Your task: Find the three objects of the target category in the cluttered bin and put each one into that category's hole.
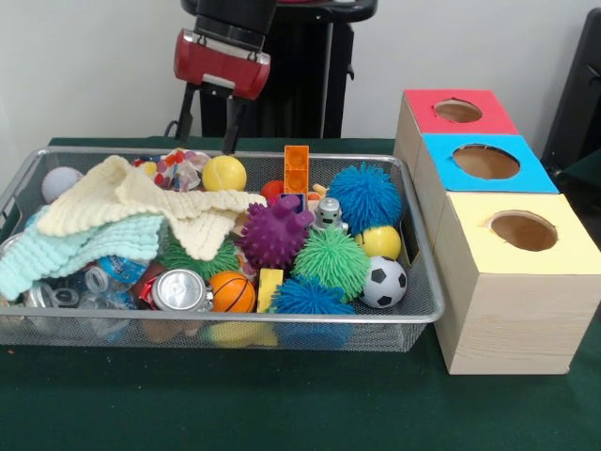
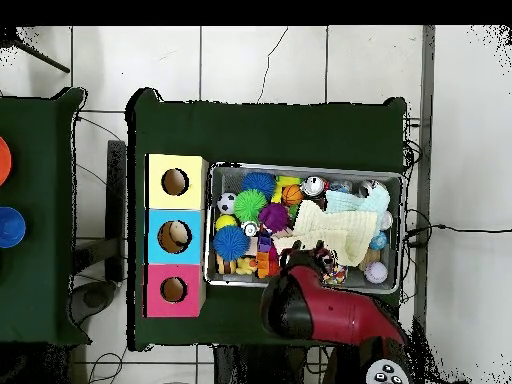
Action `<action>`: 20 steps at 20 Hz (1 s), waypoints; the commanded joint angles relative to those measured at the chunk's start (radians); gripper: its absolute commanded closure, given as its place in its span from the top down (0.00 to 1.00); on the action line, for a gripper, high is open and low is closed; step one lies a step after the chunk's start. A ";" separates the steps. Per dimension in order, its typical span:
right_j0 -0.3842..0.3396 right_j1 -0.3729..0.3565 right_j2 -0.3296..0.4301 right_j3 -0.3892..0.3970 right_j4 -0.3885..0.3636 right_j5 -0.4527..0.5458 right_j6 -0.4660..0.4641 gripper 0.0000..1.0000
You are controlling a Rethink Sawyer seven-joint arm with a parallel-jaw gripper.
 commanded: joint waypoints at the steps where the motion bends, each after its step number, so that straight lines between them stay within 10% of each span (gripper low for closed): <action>1: -0.065 0.077 0.053 -0.084 -0.052 -0.016 0.089 1.00; 20: -0.090 0.038 0.130 -0.151 -0.033 0.199 0.027 1.00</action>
